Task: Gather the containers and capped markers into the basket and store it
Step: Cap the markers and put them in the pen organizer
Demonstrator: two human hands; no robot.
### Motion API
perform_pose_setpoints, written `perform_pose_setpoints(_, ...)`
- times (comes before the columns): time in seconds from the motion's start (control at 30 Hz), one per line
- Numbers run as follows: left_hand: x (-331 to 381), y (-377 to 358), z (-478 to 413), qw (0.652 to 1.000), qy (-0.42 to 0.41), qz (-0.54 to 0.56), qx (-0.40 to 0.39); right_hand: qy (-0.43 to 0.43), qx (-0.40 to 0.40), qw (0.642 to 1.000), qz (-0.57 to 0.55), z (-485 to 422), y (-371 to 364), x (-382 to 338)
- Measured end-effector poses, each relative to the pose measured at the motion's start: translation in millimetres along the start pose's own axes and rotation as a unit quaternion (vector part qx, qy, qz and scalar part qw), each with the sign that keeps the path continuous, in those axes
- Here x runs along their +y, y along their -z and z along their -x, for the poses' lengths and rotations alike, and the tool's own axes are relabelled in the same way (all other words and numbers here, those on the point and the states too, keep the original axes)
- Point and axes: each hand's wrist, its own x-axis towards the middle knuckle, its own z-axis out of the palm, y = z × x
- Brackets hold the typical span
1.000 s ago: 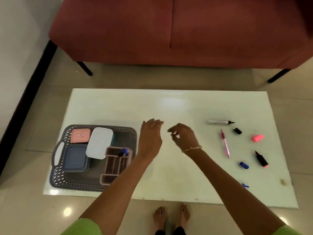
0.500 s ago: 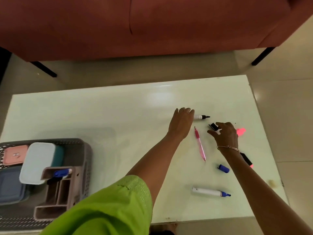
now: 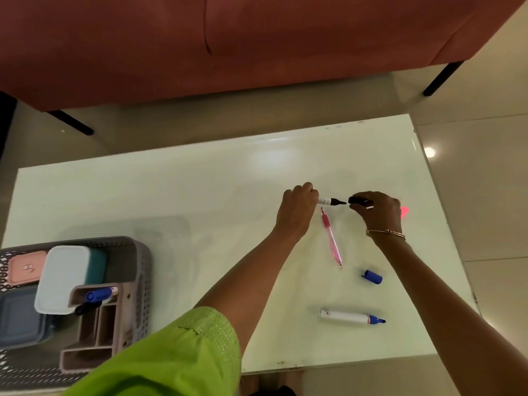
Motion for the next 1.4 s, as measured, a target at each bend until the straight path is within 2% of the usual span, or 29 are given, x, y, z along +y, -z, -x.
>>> perform_pose_setpoints(0.43, -22, 44, 46, 0.998, 0.028, 0.034, 0.034, 0.098, -0.062, 0.993, 0.030, 24, 8, -58)
perform_pose_setpoints(0.63, -40, 63, 69, 0.992, -0.002, 0.127, 0.019, 0.151, -0.100, 0.983, 0.016, 36, 4, -87)
perform_pose_setpoints(0.77, -61, 75, 91, 0.993, -0.010, 0.116, 0.007, 0.114, -0.199, 0.973, 0.004, 54, -7, -105)
perform_pose_setpoints(0.9, -85, 93, 116, 0.996, -0.059, 0.059, 0.004, 0.051, -0.238, 0.969, -0.039, 76, -27, -129)
perform_pose_setpoints(1.0, -108, 104, 134, 0.997, -0.064, 0.042, 0.005, 0.045, -0.248, 0.966, -0.062, 88, -41, -153)
perform_pose_setpoints(1.1, -135, 112, 159, 0.997, -0.019, 0.071, 0.019, 0.064, -0.249, 0.965, -0.047, 100, -56, -181)
perform_pose_setpoints(1.2, -151, 129, 188, 0.992, 0.039, 0.101, 0.062, 0.089, -0.194, 0.974, -0.072, 114, -61, -221)
perform_pose_setpoints(1.27, -164, 142, 211, 0.992, 0.052, 0.067, 0.090, 0.116, -0.143, 0.978, -0.096, 125, -60, -255)
perform_pose_setpoints(1.33, -180, 157, 240, 0.992, 0.093, 0.026, 0.086, 0.174, -0.107, 0.974, -0.102, 138, -61, -289)
perform_pose_setpoints(1.4, -204, 167, 272, 0.982, 0.163, 0.017, 0.091, 0.224, -0.120, 0.961, -0.109, 151, -69, -320)
